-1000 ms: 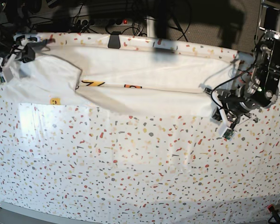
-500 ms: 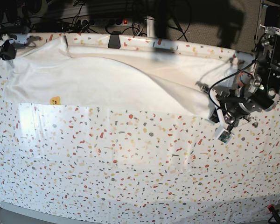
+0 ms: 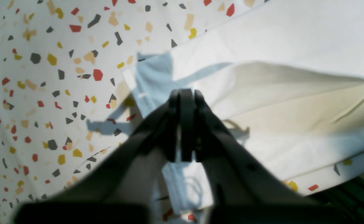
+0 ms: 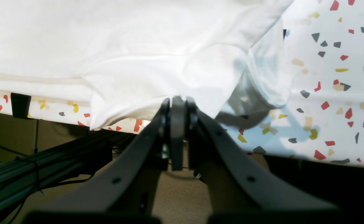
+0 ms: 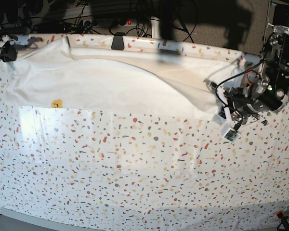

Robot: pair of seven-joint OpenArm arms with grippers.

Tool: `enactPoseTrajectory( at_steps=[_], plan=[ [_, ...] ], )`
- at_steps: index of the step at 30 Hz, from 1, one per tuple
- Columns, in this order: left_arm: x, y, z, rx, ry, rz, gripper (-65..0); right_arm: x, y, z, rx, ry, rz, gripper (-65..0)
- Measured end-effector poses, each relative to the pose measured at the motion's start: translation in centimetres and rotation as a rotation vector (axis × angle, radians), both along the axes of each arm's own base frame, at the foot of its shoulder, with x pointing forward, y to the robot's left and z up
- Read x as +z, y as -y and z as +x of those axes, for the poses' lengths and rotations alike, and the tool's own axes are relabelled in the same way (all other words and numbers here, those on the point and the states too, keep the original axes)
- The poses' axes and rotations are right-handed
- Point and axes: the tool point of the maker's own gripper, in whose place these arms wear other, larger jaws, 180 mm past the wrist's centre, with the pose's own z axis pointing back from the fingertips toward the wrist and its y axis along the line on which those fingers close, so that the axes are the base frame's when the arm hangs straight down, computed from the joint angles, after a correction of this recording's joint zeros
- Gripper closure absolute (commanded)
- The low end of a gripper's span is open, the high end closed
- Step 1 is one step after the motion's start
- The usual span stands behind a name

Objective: Fold the T-shirt properly

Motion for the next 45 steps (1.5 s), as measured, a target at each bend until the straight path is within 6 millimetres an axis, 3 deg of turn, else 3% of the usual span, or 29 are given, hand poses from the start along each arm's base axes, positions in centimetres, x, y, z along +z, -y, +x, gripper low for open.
enactPoseTrajectory(
  at_steps=[3,5,9,13,16,21,23,26,31,34,39,42,45],
  plan=[
    [-1.3,-1.2,-1.2,0.011,-0.028,0.063,-23.5,0.0,0.0,0.0,0.0,0.0,0.0,0.0],
    [-2.6,-2.3,-2.7,0.016,-0.067,0.11,-28.2,0.0,0.0,0.0,0.001,0.0,0.001,0.0],
    [-3.9,-5.3,-4.2,0.076,-0.09,0.235,-28.6,0.0,-0.1,0.0,0.001,-0.002,0.002,0.0],
    [-2.9,-9.0,-3.4,0.207,-0.03,0.355,-28.6,0.0,0.0,0.0,0.001,-0.001,0.002,0.0],
    [-1.6,-10.4,-2.2,0.256,0.049,0.407,-28.6,0.0,-0.1,0.0,0.001,-0.001,0.003,0.0],
    [2.0,-8.4,-0.1,0.25,0.232,0.335,-28.6,0.0,0.0,0.0,0.001,-0.001,0.002,0.0],
    [4.4,-6.4,0.8,0.217,0.331,0.254,-28.6,0.0,-0.1,0.0,0.002,-0.001,0.002,0.0],
    [7.4,-1.9,1.6,0.133,0.451,0.014,-28.6,0.0,-0.1,0.0,0.002,-0.001,0.002,0.0],
    [7.6,3.0,2.6,0.074,0.424,-0.175,-28.6,0.1,-0.1,0.1,0.003,0.002,0.006,0.0],
    [5.6,4.0,3.8,0.119,0.343,-0.204,-28.6,0.0,-0.1,0.0,0.002,0.001,0.005,0.0],
    [-0.5,4.4,3.8,0.153,0.125,-0.174,-28.6,0.0,-0.1,0.0,0.002,0.001,0.005,0.0],
    [-3.0,3.4,3.4,0.175,0.055,-0.129,-28.6,0.0,-0.1,0.0,0.002,0.001,0.005,0.0],
    [-4.1,1.4,2.7,0.193,0.01,0.003,-28.6,0.0,-0.1,0.1,0.003,0.002,0.006,0.0]
  ],
)
